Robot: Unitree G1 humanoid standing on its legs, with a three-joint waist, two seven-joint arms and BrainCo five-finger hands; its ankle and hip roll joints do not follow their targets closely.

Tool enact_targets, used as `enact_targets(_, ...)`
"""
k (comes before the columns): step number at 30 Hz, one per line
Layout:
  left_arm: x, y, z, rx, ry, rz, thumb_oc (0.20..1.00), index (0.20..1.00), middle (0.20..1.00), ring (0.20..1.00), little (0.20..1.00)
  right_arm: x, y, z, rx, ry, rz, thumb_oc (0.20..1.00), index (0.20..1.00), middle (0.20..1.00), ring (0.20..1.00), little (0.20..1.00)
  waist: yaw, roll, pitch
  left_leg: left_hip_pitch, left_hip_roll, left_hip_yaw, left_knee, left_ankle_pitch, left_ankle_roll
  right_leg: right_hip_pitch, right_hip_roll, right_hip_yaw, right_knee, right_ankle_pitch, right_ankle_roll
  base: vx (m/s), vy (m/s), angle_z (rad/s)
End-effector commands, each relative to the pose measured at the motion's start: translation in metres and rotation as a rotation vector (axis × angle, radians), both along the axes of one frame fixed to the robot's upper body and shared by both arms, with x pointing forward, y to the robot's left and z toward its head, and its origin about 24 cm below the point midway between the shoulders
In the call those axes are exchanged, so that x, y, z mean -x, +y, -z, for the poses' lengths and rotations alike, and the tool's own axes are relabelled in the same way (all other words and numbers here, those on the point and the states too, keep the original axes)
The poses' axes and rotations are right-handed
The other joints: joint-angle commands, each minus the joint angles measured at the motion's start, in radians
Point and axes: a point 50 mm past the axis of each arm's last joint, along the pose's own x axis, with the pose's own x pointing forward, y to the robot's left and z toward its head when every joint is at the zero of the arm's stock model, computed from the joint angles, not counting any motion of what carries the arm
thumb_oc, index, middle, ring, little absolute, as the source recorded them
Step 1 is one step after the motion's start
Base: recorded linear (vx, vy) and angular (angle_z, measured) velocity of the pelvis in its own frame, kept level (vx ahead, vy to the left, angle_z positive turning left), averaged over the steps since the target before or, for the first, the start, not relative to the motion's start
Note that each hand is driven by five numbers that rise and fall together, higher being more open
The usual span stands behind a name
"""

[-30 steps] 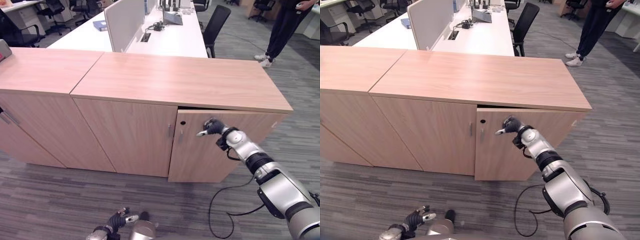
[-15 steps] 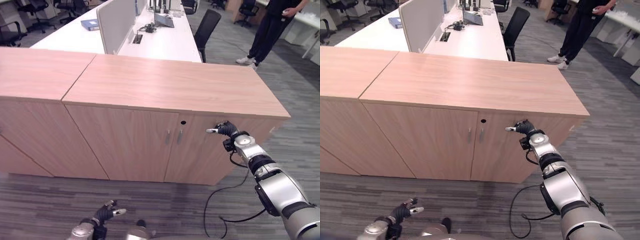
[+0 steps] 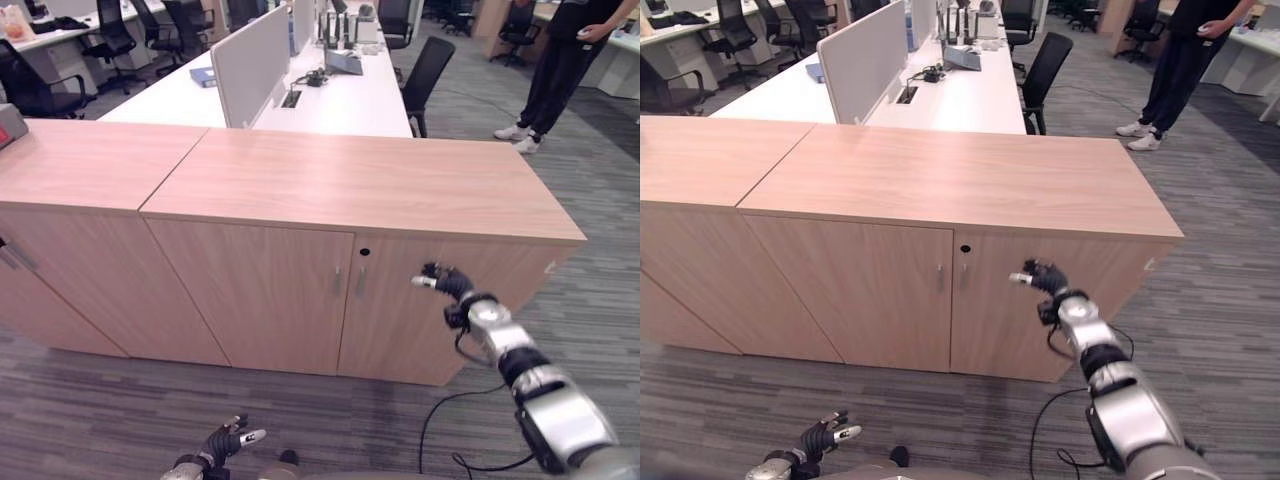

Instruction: Put the empty folder in the office cabinet

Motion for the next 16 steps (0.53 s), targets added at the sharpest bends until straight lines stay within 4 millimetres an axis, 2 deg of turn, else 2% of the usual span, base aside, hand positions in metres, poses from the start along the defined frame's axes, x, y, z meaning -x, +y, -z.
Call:
enact_targets(1,-0.013,0.004,-0.002,-0.018,-0.043,-0.039,1.0,1.0,1.0,1.0,1.0,0.01,-0.007,-0.002,0.039,-0.065,-0.02,1.0,1.0,1.0,1.0,1.0,-0.017,-0.017,0.013,0.013,0.017,0.003,0.012,-0.083,-0.035,0.032,-0.031,0.016,0.005,-0.077,0.05,0.0,-0.046,-0.03)
enact_targets(2,-0.009,0.005,0.0,-0.025,-0.025,-0.046,1.0,1.0,1.0,1.0,1.0,0.045,-0.011,0.026,0.063,0.045,-0.033,1.0,1.0,1.0,1.0,1.0,-0.036,-0.013,0.012,0.016,0.018,0.006,0.012,-0.084,-0.036,0.032,-0.03,0.018,0.005,-0.079,0.049,0.0,-0.05,-0.02)
enact_targets(6,-0.009,0.006,0.001,-0.032,-0.021,-0.07,1.0,1.0,1.0,1.0,1.0,0.099,-0.013,0.07,0.096,0.265,-0.043,1.0,1.0,1.0,1.0,1.0,-0.06,-0.007,0.011,0.02,0.021,0.009,0.012,-0.087,-0.039,0.032,-0.031,0.019,0.005,-0.082,0.046,0.0,-0.025,-0.1)
enact_targets(7,-0.009,0.007,0.001,-0.033,-0.021,-0.07,1.0,1.0,1.0,1.0,1.0,0.099,-0.013,0.07,0.096,0.265,-0.043,1.0,1.0,1.0,1.0,1.0,-0.06,-0.007,0.011,0.021,0.021,0.009,0.012,-0.087,-0.039,0.033,-0.031,0.019,0.005,-0.082,0.046,0.0,-0.024,-0.09)
enact_targets(8,-0.008,0.007,0.003,-0.035,-0.009,-0.078,1.0,1.0,1.0,1.0,1.0,0.124,-0.011,0.088,0.081,0.369,-0.029,1.0,1.0,1.0,1.0,1.0,-0.069,-0.007,0.011,0.025,0.024,0.011,0.012,-0.087,-0.039,0.034,-0.03,0.022,0.005,-0.084,0.044,0.0,-0.024,-0.03)
enact_targets(11,-0.008,0.008,0.004,-0.046,0.002,-0.08,1.0,1.0,1.0,1.0,1.0,0.147,-0.01,0.104,0.059,0.476,0.007,1.0,1.0,1.0,1.0,1.0,-0.078,-0.006,0.012,0.032,0.027,0.016,0.012,-0.088,-0.039,0.035,-0.026,0.025,0.005,-0.086,0.04,0.0,0.0,0.0)
enact_targets(12,-0.008,0.008,0.005,-0.05,0.01,-0.083,1.0,1.0,1.0,1.0,1.0,0.16,-0.01,0.111,0.041,0.532,0.032,1.0,1.0,1.0,1.0,1.0,-0.081,-0.006,0.011,0.037,0.029,0.018,0.012,-0.089,-0.039,0.036,-0.025,0.027,0.005,-0.087,0.038,0.0,0.0,0.0)
enact_targets(16,-0.007,0.008,0.007,-0.055,0.025,-0.085,1.0,1.0,1.0,1.0,1.0,0.168,-0.009,0.116,0.024,0.57,0.057,1.0,1.0,1.0,1.0,1.0,-0.086,-0.007,0.012,0.042,0.032,0.018,0.012,-0.09,-0.039,0.04,-0.022,0.031,0.005,-0.09,0.036,0.0,0.0,0.0)
